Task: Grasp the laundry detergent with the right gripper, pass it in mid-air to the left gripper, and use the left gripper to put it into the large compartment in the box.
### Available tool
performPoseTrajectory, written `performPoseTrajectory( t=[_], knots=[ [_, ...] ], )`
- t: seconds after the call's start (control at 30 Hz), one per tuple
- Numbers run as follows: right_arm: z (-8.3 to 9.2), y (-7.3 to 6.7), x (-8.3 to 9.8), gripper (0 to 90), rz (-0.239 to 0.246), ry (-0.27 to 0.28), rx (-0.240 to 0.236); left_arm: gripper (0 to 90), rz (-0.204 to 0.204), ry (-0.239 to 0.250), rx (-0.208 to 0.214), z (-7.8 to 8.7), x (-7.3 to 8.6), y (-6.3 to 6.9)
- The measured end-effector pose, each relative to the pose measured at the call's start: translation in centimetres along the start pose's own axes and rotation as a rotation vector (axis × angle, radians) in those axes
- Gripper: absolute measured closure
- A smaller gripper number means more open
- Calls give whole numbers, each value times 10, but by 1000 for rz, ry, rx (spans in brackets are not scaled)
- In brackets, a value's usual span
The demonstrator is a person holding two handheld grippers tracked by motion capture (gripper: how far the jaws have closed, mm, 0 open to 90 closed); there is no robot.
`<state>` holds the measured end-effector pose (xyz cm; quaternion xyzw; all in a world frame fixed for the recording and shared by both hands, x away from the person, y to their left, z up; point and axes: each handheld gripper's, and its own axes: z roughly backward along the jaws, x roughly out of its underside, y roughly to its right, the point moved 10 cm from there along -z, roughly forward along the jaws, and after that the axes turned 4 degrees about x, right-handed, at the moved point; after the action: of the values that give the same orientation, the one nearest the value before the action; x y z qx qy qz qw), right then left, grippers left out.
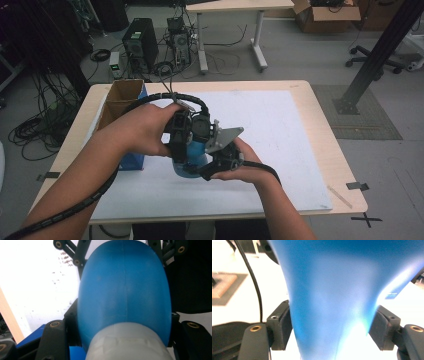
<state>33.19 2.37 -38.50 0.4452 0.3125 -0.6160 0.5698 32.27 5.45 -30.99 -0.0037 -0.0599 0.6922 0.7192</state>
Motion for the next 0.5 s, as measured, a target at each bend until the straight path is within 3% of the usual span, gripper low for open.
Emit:
performPoseTrajectory(
  t=[0.27,0.5],
  knots=[
    [1,5,4,165,-37,42,33,390,-7,1,3,1,-2,1],
    [2,3,4,96,-53,58,31,389,-7,0,7,2,-4,1]
  ],
)
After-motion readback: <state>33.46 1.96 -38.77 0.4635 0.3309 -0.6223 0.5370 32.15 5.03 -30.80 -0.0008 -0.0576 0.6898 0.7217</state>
